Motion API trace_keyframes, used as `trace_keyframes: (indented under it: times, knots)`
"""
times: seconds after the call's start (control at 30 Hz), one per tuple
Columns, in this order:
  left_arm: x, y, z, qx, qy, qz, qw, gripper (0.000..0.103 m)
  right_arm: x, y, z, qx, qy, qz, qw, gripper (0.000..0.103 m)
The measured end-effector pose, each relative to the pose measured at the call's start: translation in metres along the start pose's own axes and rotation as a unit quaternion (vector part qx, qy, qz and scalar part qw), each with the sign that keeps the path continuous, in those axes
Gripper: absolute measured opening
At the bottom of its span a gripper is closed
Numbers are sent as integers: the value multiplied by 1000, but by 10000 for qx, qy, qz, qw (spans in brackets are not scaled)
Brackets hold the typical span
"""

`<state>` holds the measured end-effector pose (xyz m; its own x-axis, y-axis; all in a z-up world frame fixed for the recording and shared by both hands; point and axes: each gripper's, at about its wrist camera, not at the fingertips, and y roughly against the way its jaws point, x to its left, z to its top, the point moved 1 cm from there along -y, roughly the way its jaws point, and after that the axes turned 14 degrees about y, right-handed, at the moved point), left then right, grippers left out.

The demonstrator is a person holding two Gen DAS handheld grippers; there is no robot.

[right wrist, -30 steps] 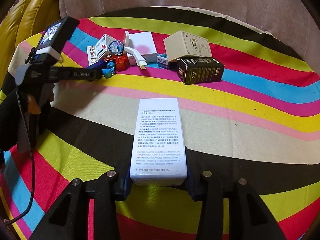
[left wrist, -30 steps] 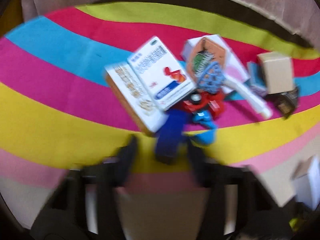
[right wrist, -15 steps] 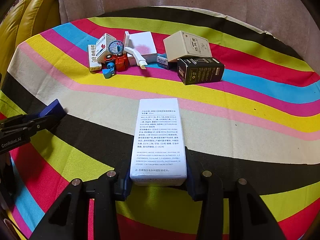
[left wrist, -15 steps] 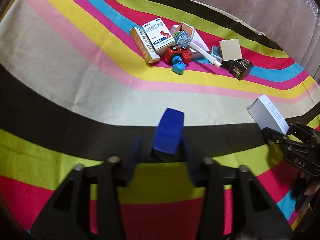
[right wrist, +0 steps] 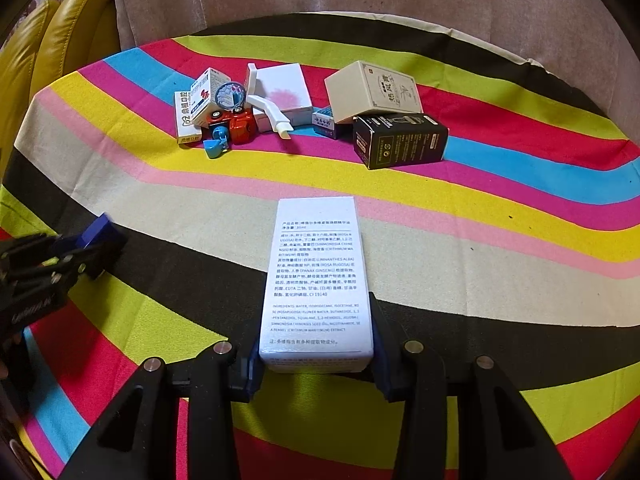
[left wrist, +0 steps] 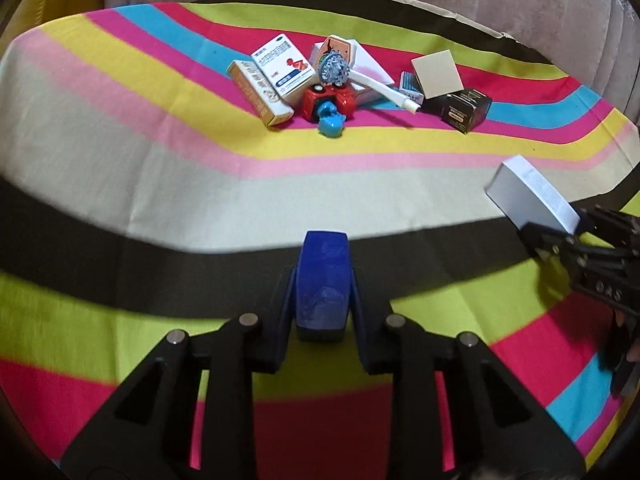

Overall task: Organize rigid objects
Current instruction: 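Carry the blue block and tall white box toward the storage box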

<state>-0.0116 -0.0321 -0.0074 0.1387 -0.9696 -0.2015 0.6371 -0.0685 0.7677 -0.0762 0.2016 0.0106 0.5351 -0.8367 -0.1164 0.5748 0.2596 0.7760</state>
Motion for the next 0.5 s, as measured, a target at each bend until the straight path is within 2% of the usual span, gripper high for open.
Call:
trace_keyframes:
  times: [0.23, 0.5]
  knots:
    - [10, 22, -24, -45, 411, -48, 9991, 31, 0, -1, 0, -13, -23, 2, 10000, 43]
    - [2, 19, -25, -51, 253, 165, 9995, 31, 2, 1, -2, 13, -24, -181, 9998, 42]
